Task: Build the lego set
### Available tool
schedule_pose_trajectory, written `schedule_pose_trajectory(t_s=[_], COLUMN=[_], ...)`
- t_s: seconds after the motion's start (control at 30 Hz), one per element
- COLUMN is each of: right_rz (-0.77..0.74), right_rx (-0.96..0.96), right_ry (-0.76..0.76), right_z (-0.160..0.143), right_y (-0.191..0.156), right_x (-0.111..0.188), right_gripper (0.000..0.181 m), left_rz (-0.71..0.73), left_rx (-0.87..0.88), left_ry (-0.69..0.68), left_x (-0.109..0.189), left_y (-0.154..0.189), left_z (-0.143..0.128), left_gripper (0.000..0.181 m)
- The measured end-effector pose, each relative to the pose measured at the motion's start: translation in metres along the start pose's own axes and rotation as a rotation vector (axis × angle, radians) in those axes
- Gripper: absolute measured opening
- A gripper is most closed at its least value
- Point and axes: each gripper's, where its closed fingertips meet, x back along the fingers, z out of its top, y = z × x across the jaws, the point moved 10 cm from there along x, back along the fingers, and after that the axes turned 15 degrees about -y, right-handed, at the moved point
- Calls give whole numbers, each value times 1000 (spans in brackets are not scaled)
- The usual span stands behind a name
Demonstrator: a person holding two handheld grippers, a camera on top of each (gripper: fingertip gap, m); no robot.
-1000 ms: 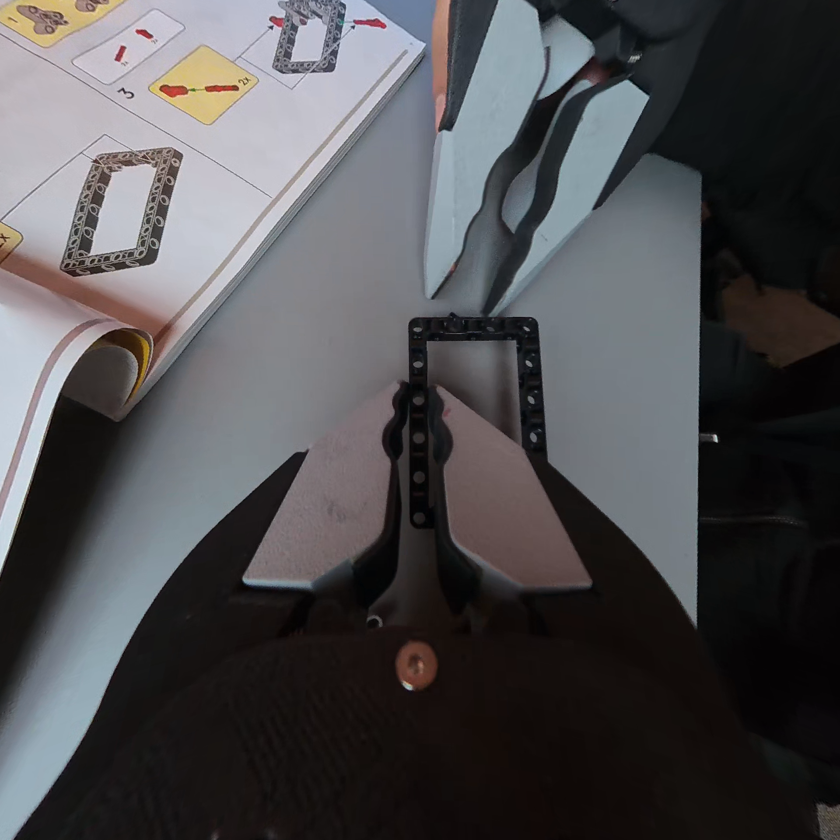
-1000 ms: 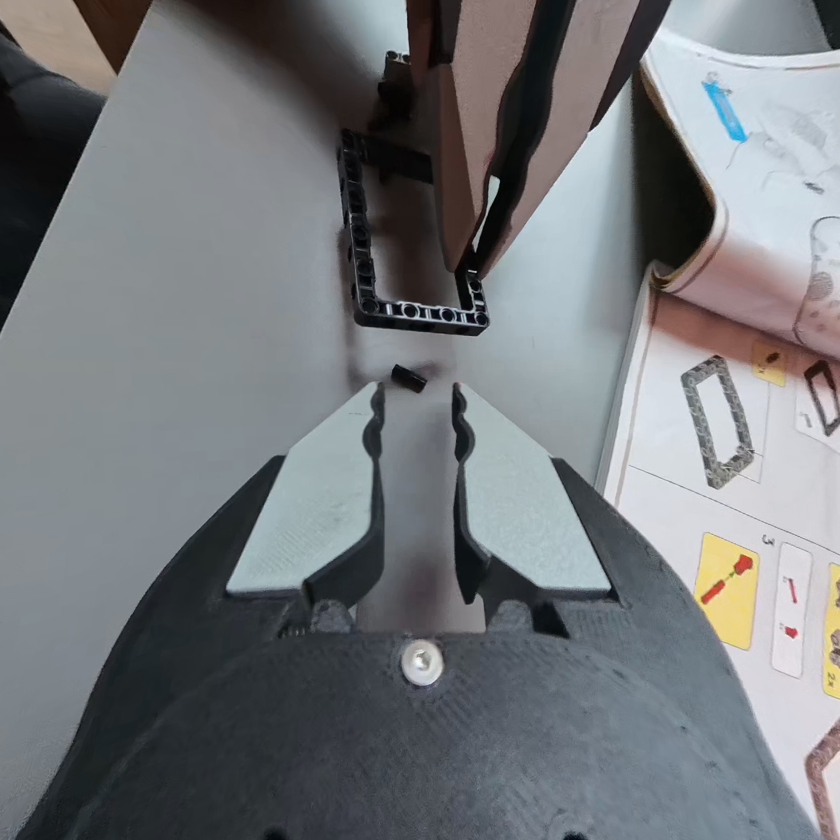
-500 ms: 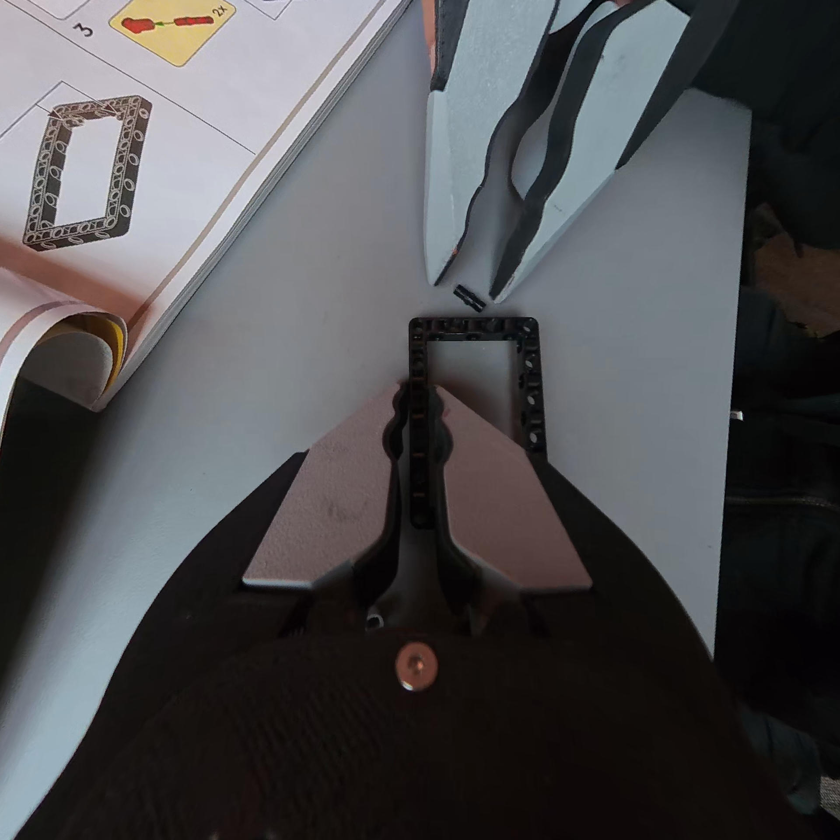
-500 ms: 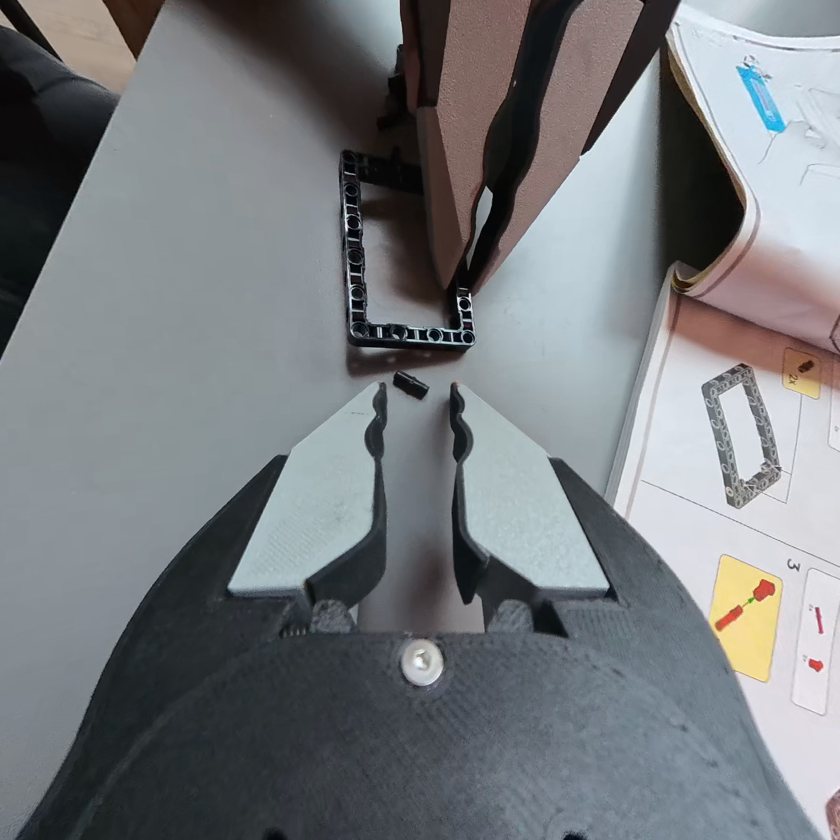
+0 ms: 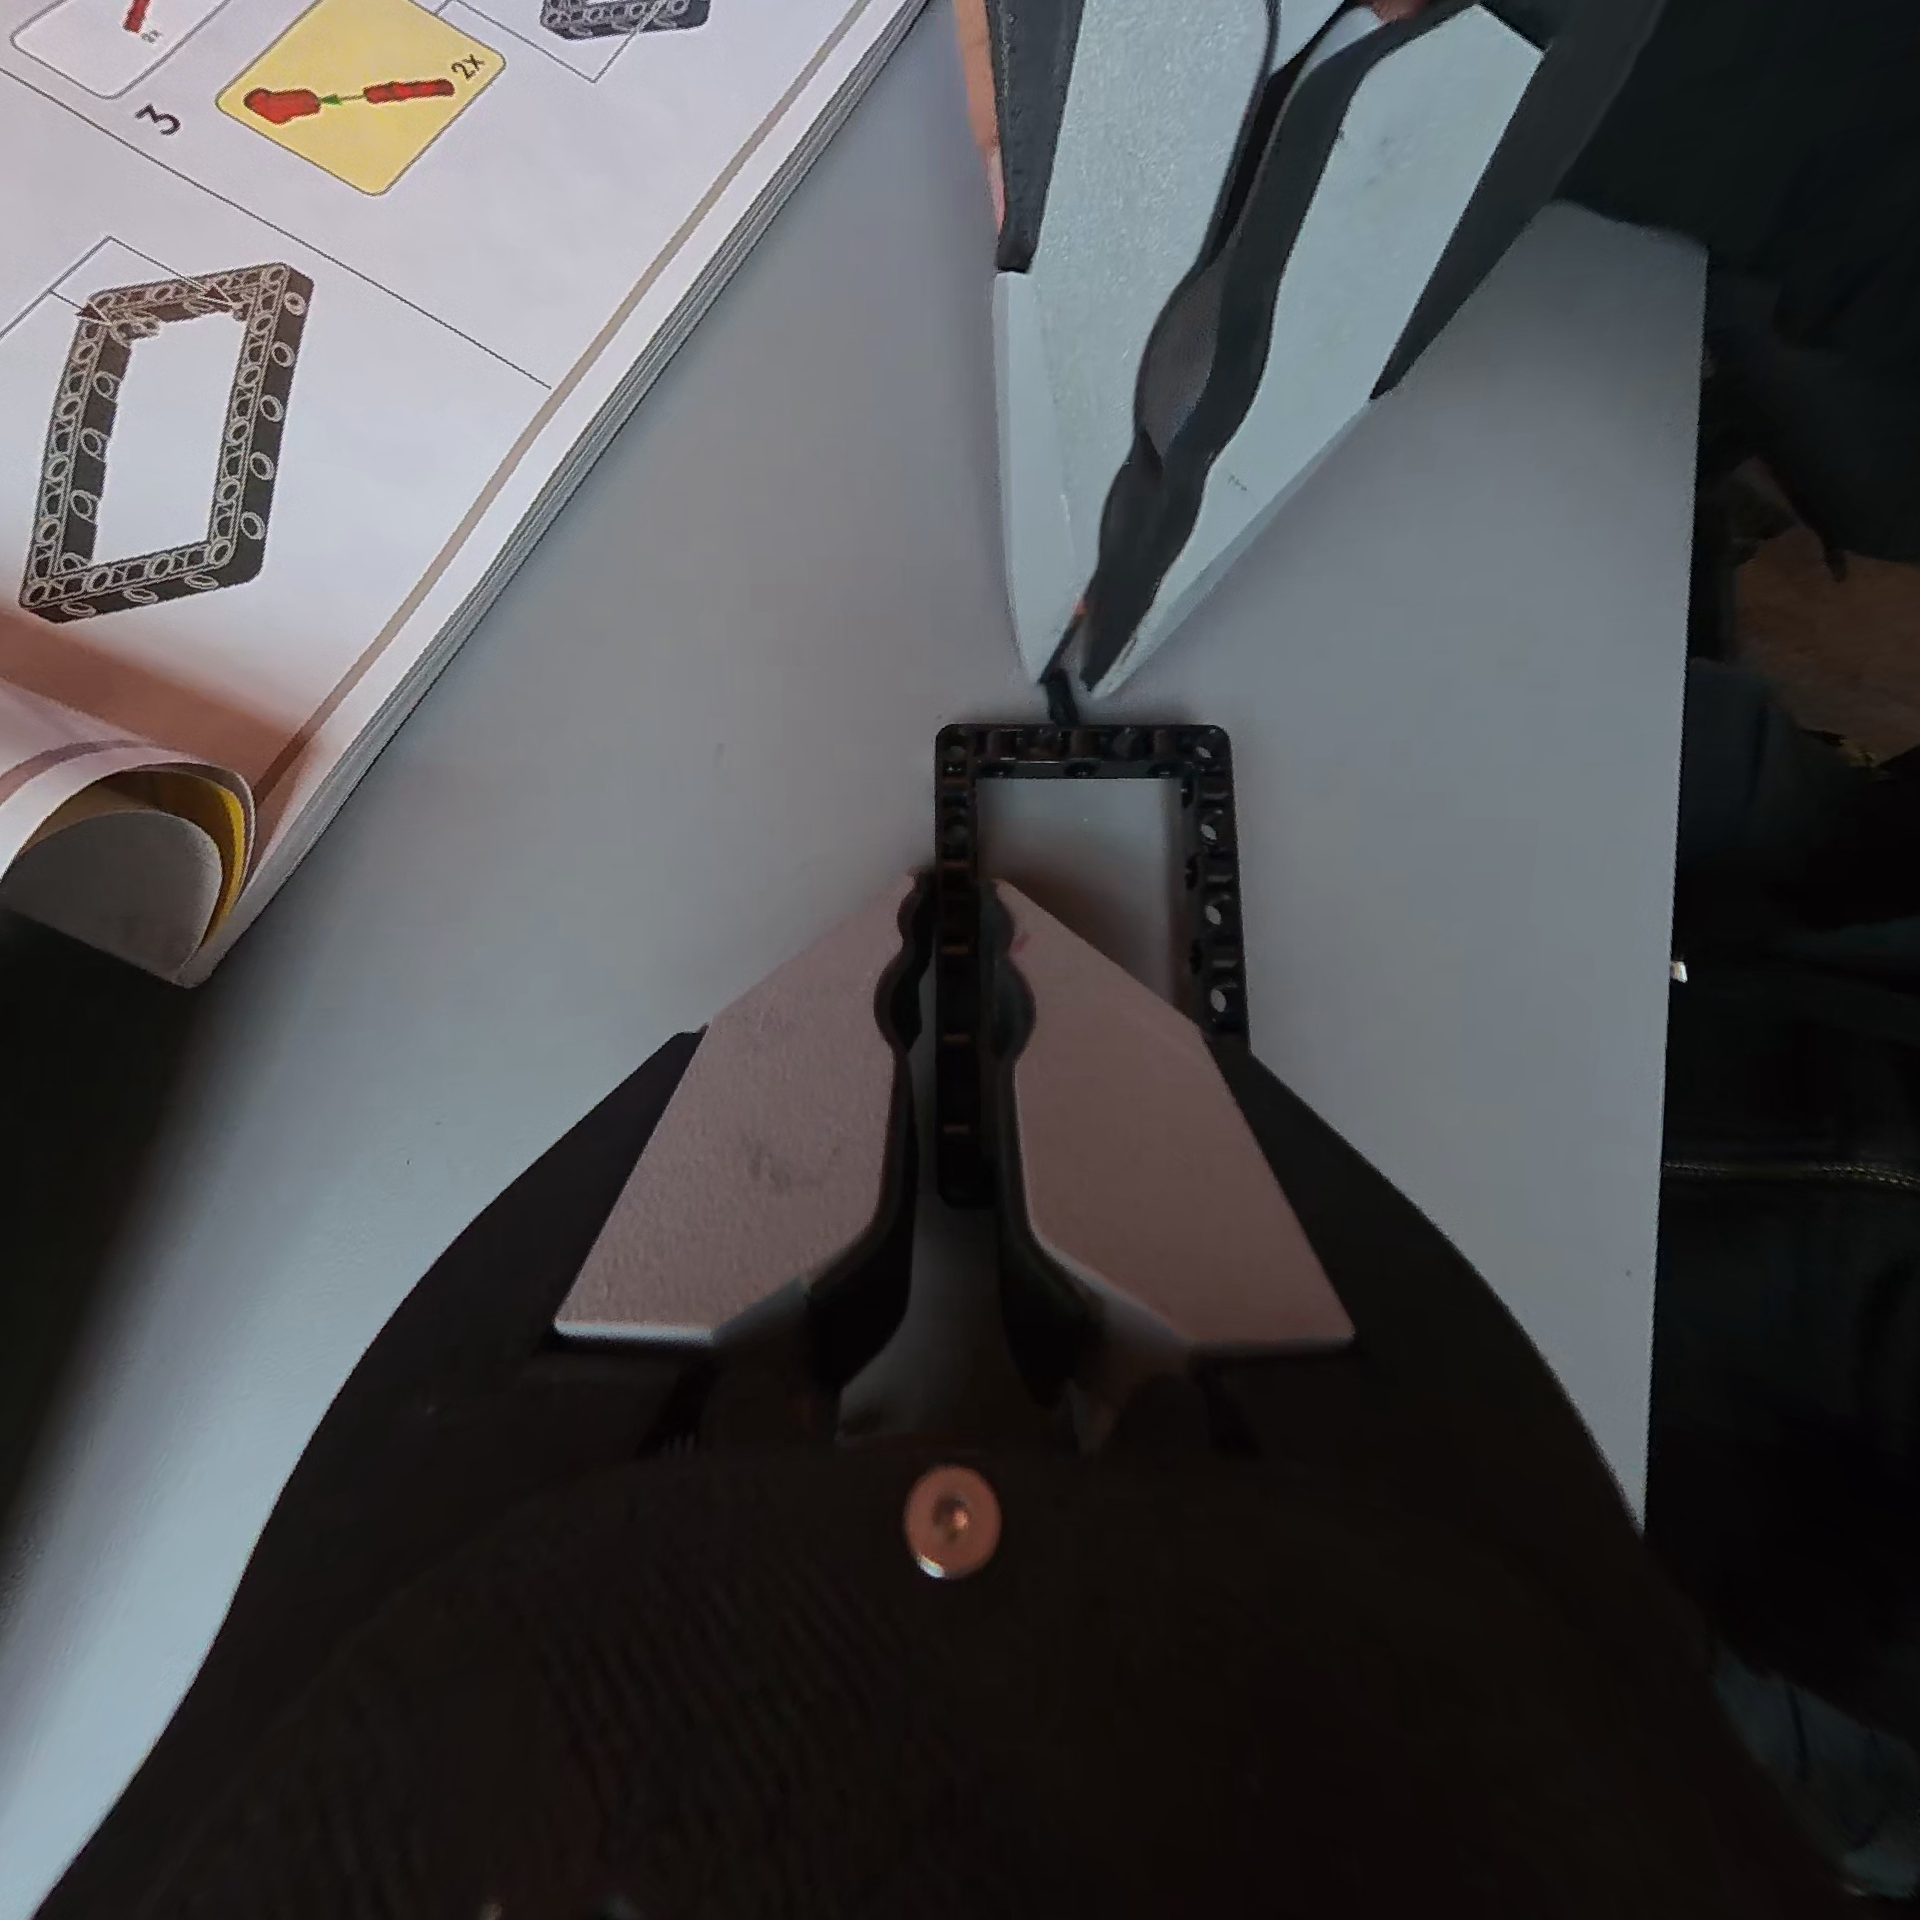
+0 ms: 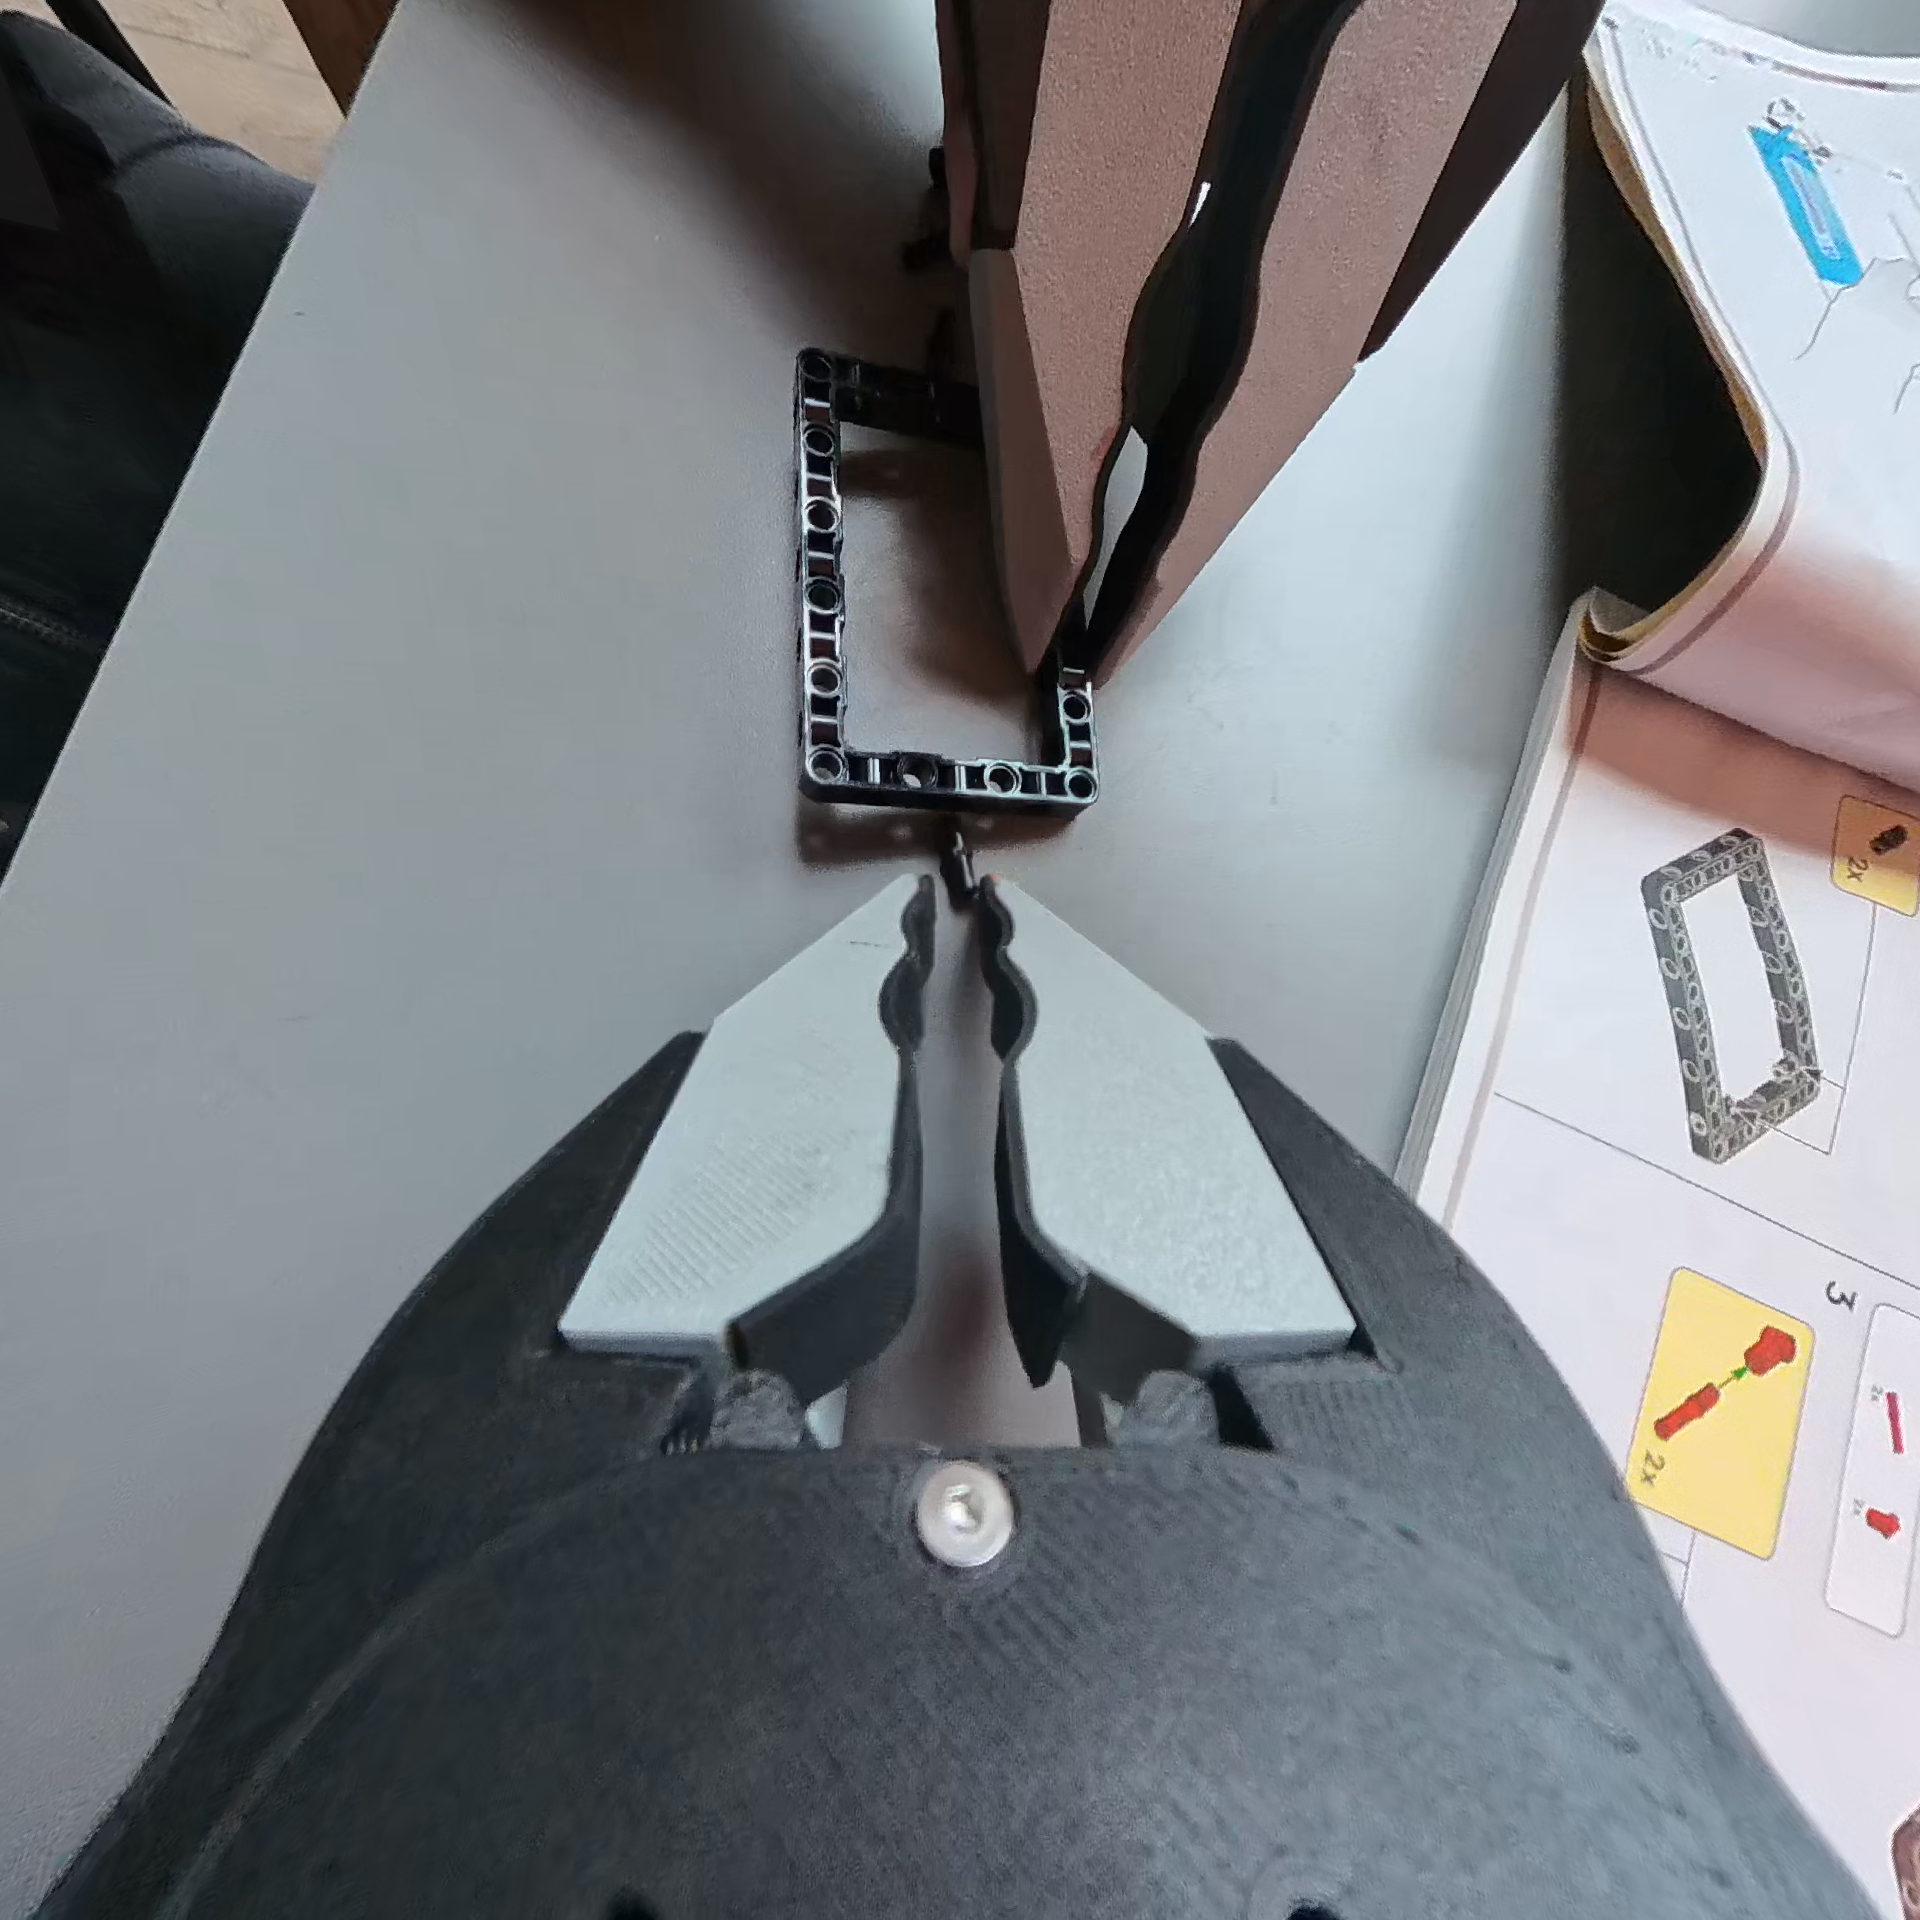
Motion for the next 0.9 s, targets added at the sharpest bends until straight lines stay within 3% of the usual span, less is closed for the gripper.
schedule_pose_trajectory(t_s=[0.13,0.27,0.43,0.57,0.7,0.9], right_rz=[-35,-12,-41,199,443,563], right_rx=[-8,-34,-84,-276,-507,-609], right_ry=[-3,12,-4,229,365,414], right_z=[0,1,-6,-13,-20,-20], right_y=[1,2,7,21,39,43], right_x=[0,-2,5,22,21,19], right_gripper=[11,1,1,1,0,0], left_rz=[15,22,32,83,210,428], left_rx=[-6,-7,7,-4,-39,-289], left_ry=[-4,-5,6,20,28,190], left_x=[0,0,-2,-5,-1,15], left_y=[1,2,1,3,3,25], left_z=[1,1,3,7,11,23], left_gripper=[6,6,6,6,23,19])
